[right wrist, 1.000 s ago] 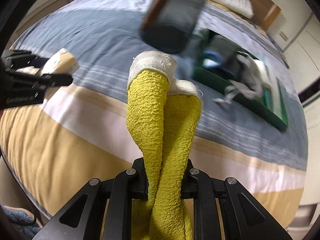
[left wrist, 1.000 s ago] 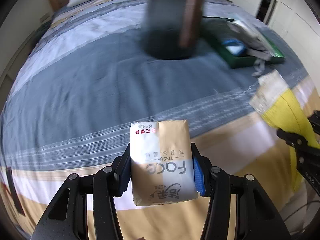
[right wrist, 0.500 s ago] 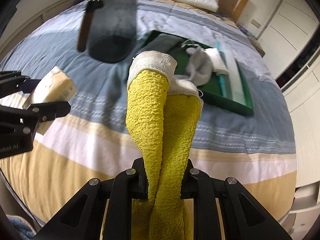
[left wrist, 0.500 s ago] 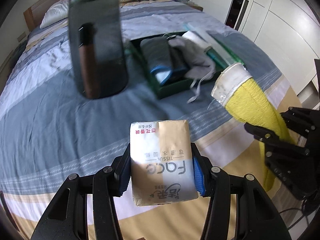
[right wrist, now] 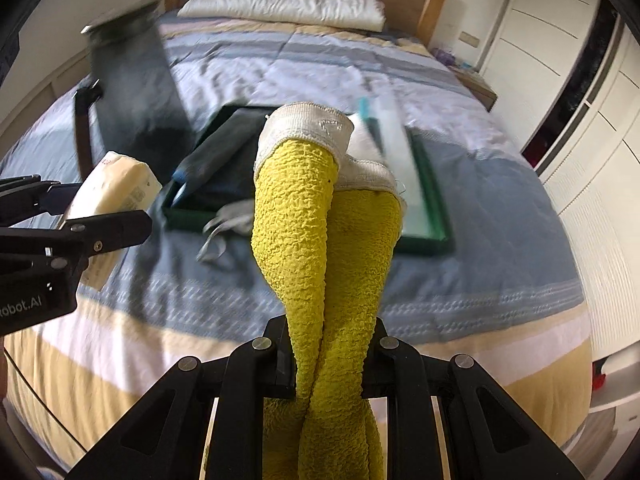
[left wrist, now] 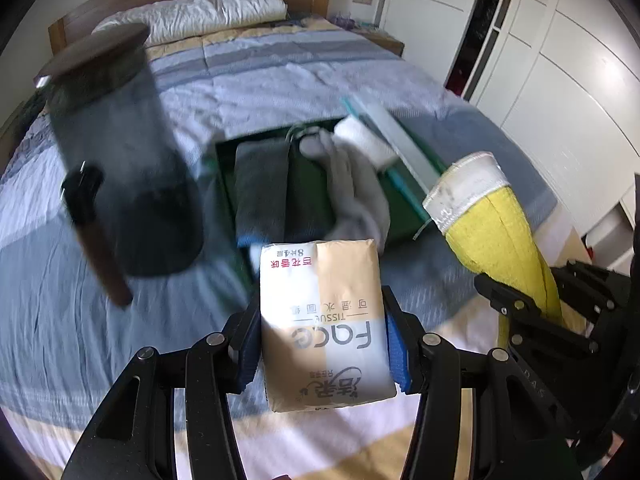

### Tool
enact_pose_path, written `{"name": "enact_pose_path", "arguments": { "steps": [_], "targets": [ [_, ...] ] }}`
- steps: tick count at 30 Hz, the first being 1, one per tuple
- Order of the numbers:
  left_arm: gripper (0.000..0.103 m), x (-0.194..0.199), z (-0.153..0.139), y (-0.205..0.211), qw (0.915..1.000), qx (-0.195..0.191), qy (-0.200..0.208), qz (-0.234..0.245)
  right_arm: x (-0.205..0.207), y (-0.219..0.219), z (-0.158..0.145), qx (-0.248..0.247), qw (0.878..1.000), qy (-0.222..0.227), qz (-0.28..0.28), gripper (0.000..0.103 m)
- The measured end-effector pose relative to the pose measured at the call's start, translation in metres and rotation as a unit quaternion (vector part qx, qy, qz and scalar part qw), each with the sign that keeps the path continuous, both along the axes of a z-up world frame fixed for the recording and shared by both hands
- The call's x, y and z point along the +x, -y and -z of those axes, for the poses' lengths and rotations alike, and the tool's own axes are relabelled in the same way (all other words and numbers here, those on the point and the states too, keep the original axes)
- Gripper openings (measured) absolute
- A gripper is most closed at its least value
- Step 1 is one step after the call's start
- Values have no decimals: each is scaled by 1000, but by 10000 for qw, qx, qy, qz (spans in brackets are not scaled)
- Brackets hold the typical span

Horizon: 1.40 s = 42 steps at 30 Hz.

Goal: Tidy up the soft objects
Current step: 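Lower the FACE tissue pack and yellow cloth into the green tray with both grippers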

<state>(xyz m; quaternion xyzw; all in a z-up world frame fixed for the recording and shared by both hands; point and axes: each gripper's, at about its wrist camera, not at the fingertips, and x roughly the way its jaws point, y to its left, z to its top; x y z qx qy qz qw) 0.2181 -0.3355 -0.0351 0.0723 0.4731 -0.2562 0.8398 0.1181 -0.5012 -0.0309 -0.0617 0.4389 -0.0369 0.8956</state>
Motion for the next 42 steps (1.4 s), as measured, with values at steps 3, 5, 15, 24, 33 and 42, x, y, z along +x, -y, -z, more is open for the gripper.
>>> {"name": "enact_pose_path", "arguments": {
  "steps": [3,5,15,24,33,42],
  "targets": [
    [46,15,-9,15,9998,-33,133,-114,12,15,-11,36,9998,162,79,18],
    [46,26,-14,22,9996,-78,184,-182,23,22,-18,16,9995,290,116,18],
    [46,75,-13,58,9973,42,461,-574,74,49,-35,205,9961,785,341,18],
    [46,104,-8,64,9949,88,556,-832,121,60,-19,337,9944,912,413,18],
    [46,122,10,67,9943,95,444,-965,163,66,8,379,9963,702,316,18],
    [46,130,25,76,9941,71,321,-1038,199,71,33,350,9978,516,224,18]
  ]
}}
